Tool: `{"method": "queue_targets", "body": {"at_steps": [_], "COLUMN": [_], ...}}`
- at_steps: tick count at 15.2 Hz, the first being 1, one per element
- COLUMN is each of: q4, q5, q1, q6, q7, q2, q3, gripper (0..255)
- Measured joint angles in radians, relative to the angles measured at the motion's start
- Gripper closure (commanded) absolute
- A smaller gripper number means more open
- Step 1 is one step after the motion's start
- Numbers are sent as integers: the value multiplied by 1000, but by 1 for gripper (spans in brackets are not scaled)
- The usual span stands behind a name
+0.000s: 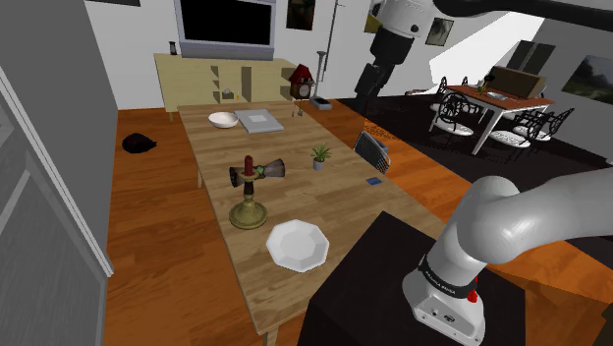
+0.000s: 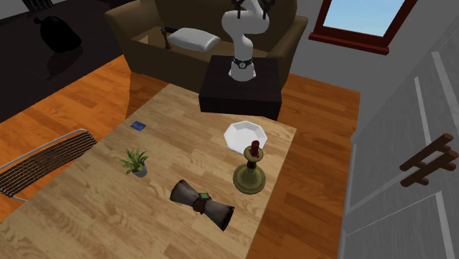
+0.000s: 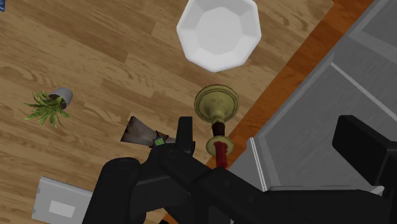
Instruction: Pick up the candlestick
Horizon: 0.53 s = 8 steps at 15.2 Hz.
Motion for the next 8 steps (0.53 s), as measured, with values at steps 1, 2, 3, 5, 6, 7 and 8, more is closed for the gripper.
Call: {"method": "queue_targets", "body": {"at_steps": [1, 2, 3, 5, 6, 7, 8], "q4": [0, 3, 8, 17, 23, 31, 41], "q5": [0, 0, 1, 4, 5, 3, 4], "q1": [0, -2, -3, -6, -6, -10, -11], "q6": [0, 11, 26, 61, 79, 96, 113], "q7": [0, 2, 9, 23, 33, 34, 45], "q2": [0, 18, 44, 103, 135, 167, 202], "q3": [0, 1, 6, 16, 23, 22, 30], "gripper": [0, 0, 0, 0, 0, 0, 0]}}
